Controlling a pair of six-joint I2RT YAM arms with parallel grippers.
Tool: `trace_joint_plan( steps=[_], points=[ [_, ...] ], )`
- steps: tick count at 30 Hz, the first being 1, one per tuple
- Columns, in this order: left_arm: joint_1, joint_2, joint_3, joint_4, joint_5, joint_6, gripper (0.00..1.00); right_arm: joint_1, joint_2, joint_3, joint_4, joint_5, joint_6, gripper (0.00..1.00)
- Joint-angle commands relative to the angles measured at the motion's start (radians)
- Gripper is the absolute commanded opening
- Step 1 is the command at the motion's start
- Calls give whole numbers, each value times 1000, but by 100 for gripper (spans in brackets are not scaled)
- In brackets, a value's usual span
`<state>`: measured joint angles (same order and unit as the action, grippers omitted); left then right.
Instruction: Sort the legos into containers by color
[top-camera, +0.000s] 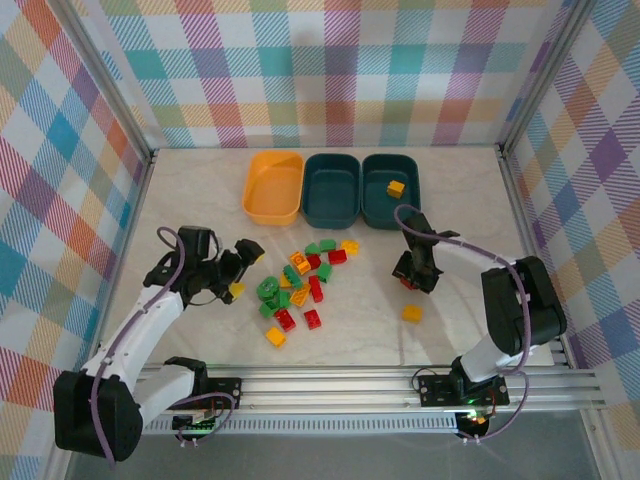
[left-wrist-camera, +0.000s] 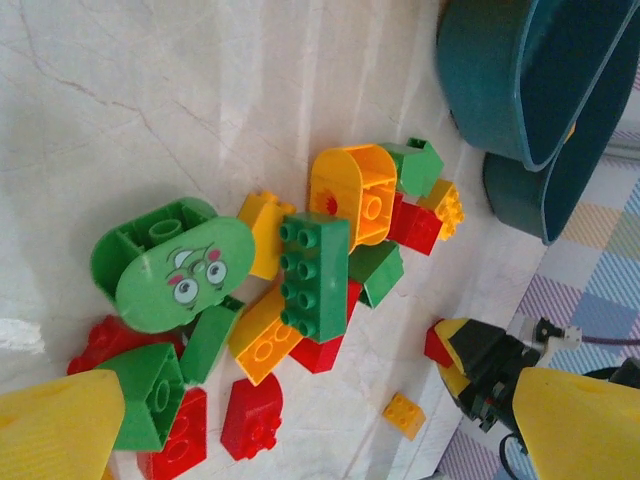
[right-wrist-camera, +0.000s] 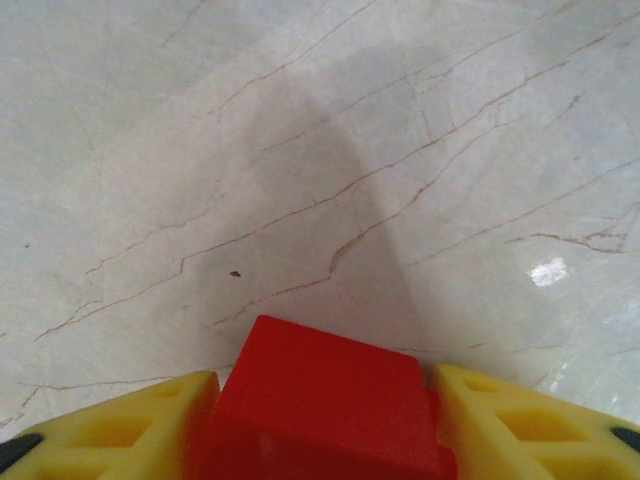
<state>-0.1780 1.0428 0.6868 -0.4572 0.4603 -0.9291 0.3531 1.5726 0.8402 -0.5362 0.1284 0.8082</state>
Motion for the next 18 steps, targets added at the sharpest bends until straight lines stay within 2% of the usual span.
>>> trace_joint_plan(
  steps=[1, 6, 12, 18],
  points=[
    [-23, 46, 1, 80, 9, -16, 100, 20, -17, -31, -12, -78, 12, 47],
    [-60, 149, 47, 109, 8, 4, 100, 28, -41, 7, -19, -52, -31, 34],
    [-81, 211, 107, 75, -42, 75, 100, 60, -66, 151, -31, -13, -96, 32],
    [-82, 205, 80, 15, -113, 127, 100, 131, 97, 445, 41, -55, -257, 33]
  ],
)
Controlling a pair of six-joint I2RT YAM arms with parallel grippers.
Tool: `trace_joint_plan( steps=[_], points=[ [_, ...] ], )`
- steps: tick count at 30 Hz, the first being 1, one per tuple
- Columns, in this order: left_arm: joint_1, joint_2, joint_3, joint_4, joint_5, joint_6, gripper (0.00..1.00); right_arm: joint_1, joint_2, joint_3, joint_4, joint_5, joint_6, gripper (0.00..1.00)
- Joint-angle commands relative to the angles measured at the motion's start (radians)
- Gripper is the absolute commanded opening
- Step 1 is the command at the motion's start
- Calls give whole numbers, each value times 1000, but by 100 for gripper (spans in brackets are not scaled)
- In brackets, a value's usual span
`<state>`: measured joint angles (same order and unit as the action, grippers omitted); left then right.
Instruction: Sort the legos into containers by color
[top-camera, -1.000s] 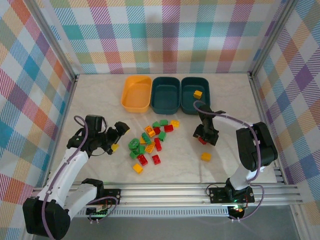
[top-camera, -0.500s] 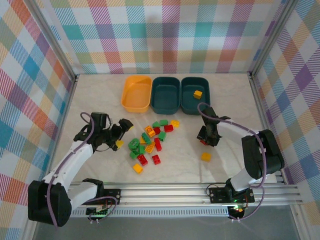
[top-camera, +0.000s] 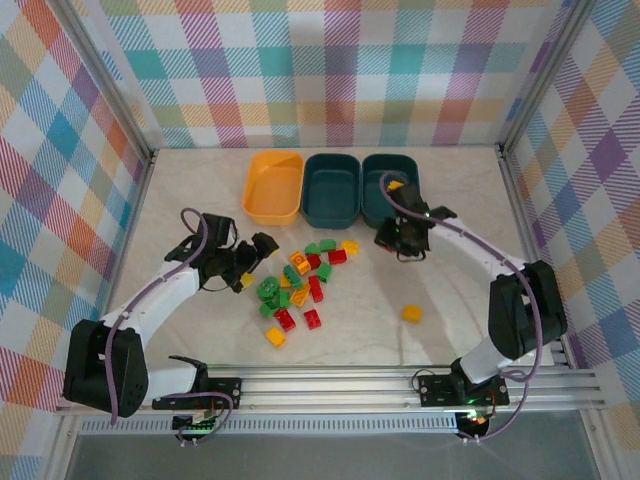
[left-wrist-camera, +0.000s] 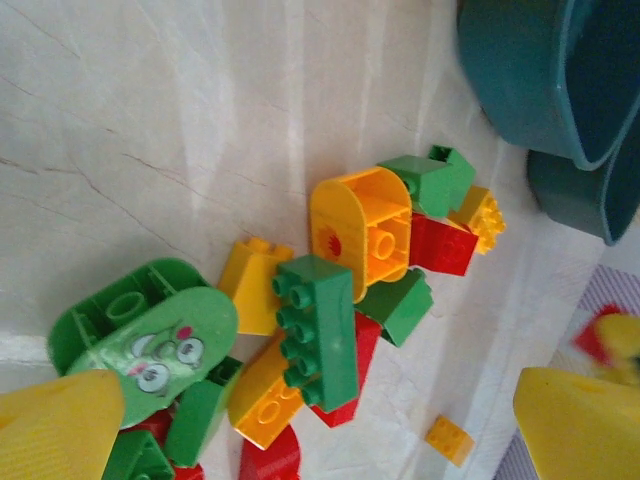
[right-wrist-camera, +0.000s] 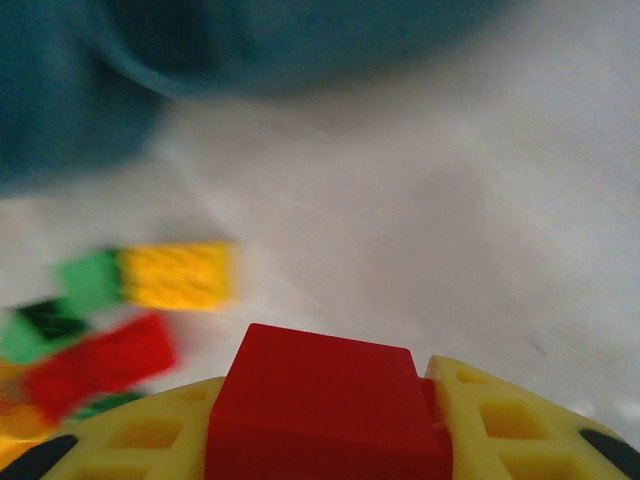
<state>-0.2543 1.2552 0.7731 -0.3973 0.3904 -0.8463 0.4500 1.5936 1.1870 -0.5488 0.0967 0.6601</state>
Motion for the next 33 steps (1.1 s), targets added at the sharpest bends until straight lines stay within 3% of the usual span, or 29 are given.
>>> trace_joint_plan(
  steps=[1, 10, 15, 17, 20, 23, 29, 33],
  points=[
    [-5, -9, -20, -45, -45, 40, 100, 47, 125, 163, 50, -21, -142, 33],
    [-5, -27, -63, -91, -28, 48, 100, 69, 554, 698, -78, -32, -302, 33],
    [-5, -50, -41, -137, -27, 81, 100, 69, 699, 908, -159, -24, -324, 34],
    [-5, -53, -45, -146, -22, 89, 100, 69, 742, 974, -197, -34, -330, 39],
    [-5, -50, -58, -141, -11, 90, 100, 69, 793, 1061, -263, -36, -328, 56],
    [-7, -46, -66, -140, -8, 87, 100, 72, 792, 1099, -293, -21, -332, 62],
    [-14, -57, -69, -143, -23, 84, 100, 83, 669, 1043, -273, 26, -352, 63],
    [-36, -69, -71, -135, -33, 77, 100, 100, 512, 828, -211, 51, -345, 63]
  ],
)
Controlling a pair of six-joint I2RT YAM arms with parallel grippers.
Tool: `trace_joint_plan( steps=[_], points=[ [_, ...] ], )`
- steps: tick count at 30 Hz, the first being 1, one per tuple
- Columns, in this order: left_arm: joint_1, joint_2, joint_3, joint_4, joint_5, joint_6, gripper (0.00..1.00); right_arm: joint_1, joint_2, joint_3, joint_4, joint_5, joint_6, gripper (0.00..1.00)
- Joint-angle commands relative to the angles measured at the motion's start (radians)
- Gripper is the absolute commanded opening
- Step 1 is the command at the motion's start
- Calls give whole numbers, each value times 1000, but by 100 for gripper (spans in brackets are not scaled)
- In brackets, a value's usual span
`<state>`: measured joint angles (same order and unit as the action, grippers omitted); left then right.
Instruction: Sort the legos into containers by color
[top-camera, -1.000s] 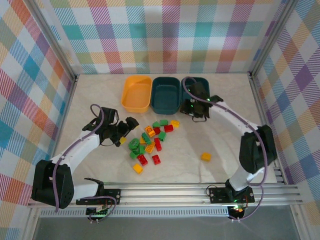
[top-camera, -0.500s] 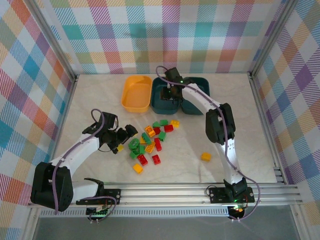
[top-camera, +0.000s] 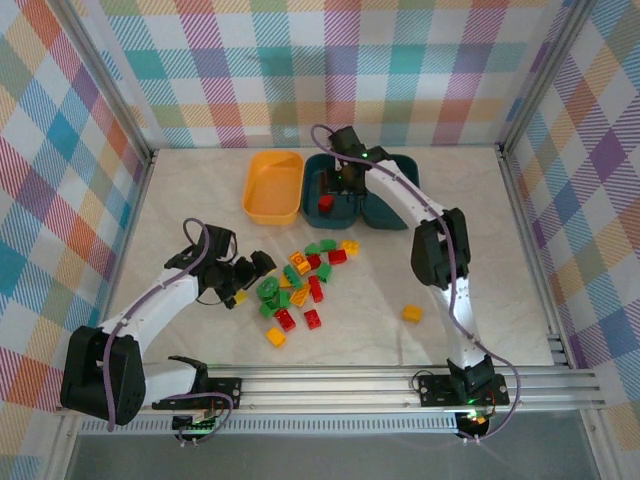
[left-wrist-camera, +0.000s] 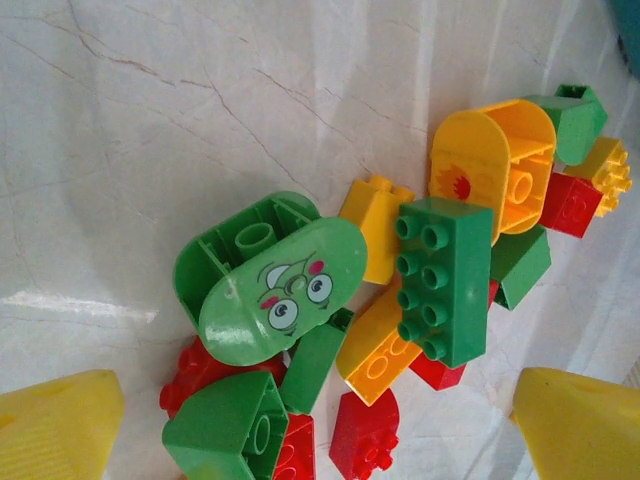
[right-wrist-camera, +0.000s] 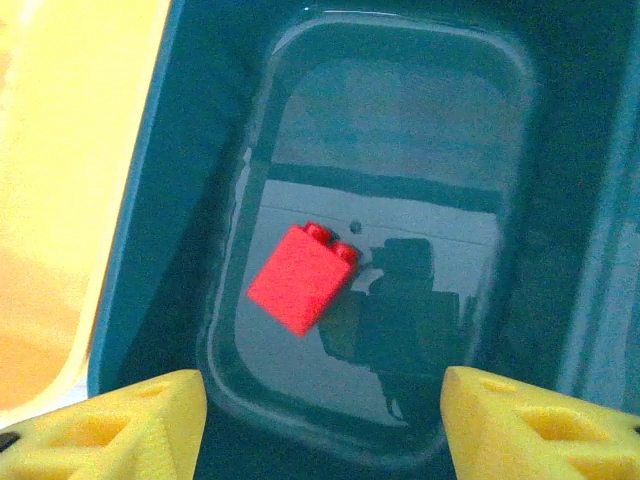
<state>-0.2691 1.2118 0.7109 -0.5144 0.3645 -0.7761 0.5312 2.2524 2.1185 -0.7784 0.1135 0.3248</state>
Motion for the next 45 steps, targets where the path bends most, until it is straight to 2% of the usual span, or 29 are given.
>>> trace_joint_plan(
  steps=[1, 5, 7, 11, 15, 19, 22, 27, 29, 33, 38, 45],
  points=[
    [-32, -30, -9, -16, -11, 6, 100, 22, -207, -198, 46, 50, 10, 63],
    [-116, -47, -16, -13, -56, 2, 100, 24, -464, -623, 156, 114, 137, 67],
    [-174, -77, -26, -39, -129, -10, 97, 26, -596, -828, 193, 144, 187, 68],
    [-244, -192, -70, -115, -223, -56, 93, 26, -791, -1048, 196, 198, 215, 69],
    [-313, -266, -105, -191, -259, -150, 85, 26, -877, -1102, 193, 222, 207, 70],
    [-446, -322, -167, -150, -284, -332, 82, 25, -864, -1091, 194, 222, 214, 70],
    [-535, -336, -183, -148, -344, -435, 83, 25, -836, -1078, 199, 217, 216, 70],
    [-638, -263, -194, -131, -394, -498, 82, 24, -827, -1092, 210, 232, 210, 70],
    [-668, -197, -190, -111, -405, -519, 77, 23, -830, -1105, 215, 237, 209, 70],
    [-699, -157, -183, -88, -433, -544, 73, 19, -838, -1109, 143, 270, 227, 70],
    [-700, -265, -162, -188, -523, -535, 76, 6, -892, -1194, -16, 277, 360, 79],
    [-697, -459, -217, -206, -599, -552, 83, -5, -1009, -1393, -52, 104, 566, 82]
  ],
)
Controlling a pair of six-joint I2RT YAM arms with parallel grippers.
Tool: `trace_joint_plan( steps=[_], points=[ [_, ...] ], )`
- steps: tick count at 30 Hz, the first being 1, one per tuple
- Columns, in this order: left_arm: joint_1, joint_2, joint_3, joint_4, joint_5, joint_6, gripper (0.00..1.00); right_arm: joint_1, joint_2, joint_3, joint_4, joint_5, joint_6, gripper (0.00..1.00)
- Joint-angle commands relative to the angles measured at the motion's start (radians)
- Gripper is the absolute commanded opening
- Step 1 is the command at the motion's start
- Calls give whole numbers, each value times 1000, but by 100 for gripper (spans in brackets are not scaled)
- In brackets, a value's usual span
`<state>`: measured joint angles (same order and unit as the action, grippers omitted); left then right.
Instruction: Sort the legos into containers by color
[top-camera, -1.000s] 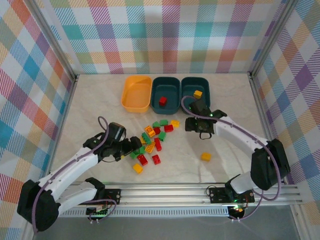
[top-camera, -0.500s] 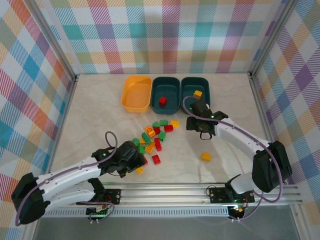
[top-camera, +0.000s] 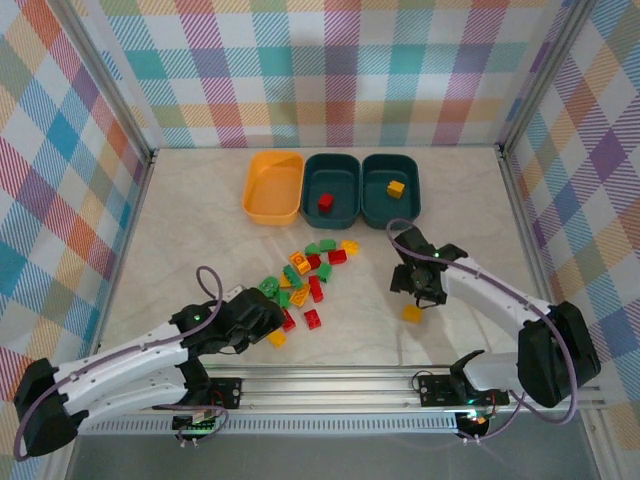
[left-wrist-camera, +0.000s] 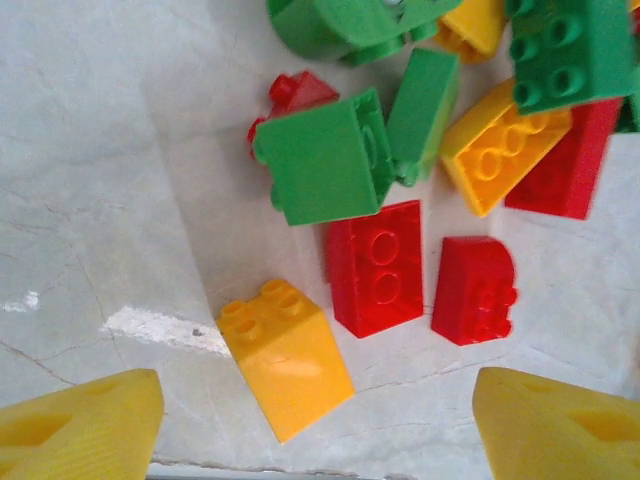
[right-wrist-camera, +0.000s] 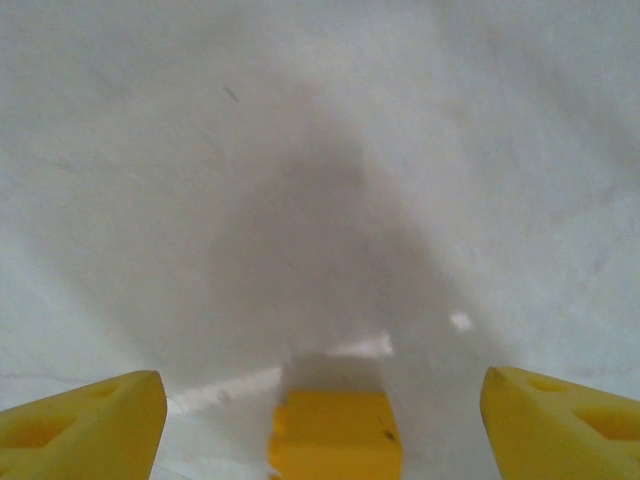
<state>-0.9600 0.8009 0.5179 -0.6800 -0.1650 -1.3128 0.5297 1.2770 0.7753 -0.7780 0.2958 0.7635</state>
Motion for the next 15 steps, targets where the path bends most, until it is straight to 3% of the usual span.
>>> trace_joint_plan(
  steps=[1, 9, 15],
  points=[
    [-6, -72, -25, -45, -85, -15, 85, -4, -46, -75, -48, -93, 141, 81],
    [19, -93, -9, -29, -109, 33, 94, -3, -45, -167, 84, -226, 142, 72],
    [35, -7, 14, -7, -68, 62, 96, -4, 36, -119, 84, -159, 84, 61]
  ],
)
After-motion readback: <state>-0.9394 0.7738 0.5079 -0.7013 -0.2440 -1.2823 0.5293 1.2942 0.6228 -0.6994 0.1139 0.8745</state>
